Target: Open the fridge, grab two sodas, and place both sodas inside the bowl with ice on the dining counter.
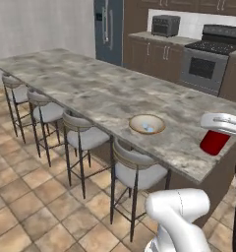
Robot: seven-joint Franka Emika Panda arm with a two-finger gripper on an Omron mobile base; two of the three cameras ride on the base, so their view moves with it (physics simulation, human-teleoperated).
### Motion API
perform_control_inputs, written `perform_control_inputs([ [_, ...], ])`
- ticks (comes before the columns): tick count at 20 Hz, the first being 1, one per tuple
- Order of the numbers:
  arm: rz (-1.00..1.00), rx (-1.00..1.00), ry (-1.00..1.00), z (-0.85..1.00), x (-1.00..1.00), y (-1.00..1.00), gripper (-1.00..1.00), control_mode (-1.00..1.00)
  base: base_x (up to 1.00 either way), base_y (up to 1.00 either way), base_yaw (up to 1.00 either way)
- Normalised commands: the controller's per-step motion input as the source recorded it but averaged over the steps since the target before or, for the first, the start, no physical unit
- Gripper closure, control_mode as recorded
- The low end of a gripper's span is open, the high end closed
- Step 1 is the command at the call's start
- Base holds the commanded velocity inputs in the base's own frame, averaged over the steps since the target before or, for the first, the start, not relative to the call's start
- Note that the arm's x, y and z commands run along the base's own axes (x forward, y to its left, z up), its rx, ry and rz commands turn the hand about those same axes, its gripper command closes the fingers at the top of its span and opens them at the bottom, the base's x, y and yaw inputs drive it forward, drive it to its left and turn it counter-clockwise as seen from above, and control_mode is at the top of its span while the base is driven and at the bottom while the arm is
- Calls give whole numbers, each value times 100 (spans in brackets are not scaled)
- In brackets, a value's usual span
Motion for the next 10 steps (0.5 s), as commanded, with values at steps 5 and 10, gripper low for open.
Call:
perform_control_inputs([
  [5, 0, 0, 0, 0, 0, 0, 100, 100, 40, 66, -52],
  [10, 0, 0, 0, 0, 0, 0, 100, 100, 40, 66, -52],
])
